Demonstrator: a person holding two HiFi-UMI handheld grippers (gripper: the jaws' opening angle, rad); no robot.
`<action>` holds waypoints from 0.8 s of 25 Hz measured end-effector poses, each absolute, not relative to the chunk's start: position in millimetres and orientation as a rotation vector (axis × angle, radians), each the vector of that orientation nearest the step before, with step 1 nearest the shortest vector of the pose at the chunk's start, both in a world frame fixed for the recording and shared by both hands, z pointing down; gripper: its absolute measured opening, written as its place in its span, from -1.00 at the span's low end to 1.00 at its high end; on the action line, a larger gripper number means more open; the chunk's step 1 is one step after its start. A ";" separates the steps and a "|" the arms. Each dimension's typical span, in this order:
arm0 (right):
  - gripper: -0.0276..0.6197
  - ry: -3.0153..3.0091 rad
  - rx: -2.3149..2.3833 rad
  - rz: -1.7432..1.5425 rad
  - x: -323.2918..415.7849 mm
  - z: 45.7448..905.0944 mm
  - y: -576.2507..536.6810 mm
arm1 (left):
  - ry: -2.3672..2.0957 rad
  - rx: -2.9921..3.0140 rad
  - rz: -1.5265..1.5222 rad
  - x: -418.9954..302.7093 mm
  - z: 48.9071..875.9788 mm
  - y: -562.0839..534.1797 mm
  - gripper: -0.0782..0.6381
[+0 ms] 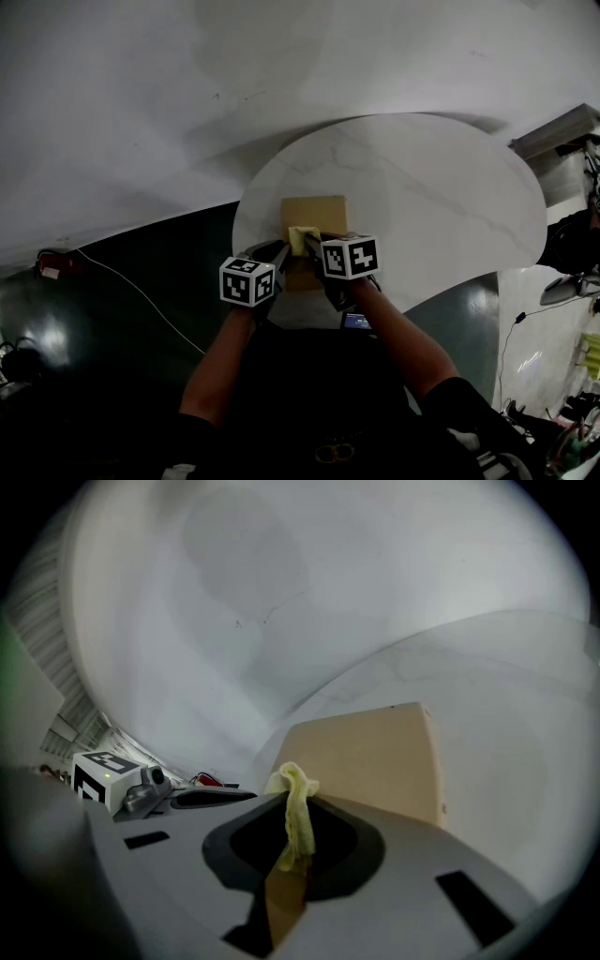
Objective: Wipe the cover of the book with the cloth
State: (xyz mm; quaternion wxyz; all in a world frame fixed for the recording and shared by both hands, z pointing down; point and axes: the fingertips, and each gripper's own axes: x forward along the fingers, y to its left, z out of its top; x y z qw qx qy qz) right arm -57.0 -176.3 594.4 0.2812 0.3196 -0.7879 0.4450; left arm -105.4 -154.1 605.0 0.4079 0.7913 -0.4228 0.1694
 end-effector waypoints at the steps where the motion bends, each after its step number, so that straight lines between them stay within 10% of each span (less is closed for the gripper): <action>1: -0.64 -2.110 0.857 1.189 -56.5 594.2 -176.2 | -1.065 1.994 0.426 -105.7 604.9 -153.9 -0.62; 20: -0.64 -2.072 0.965 1.215 2.0 594.5 -181.3 | -1.066 1.987 0.426 -106.5 605.4 -153.1 -0.62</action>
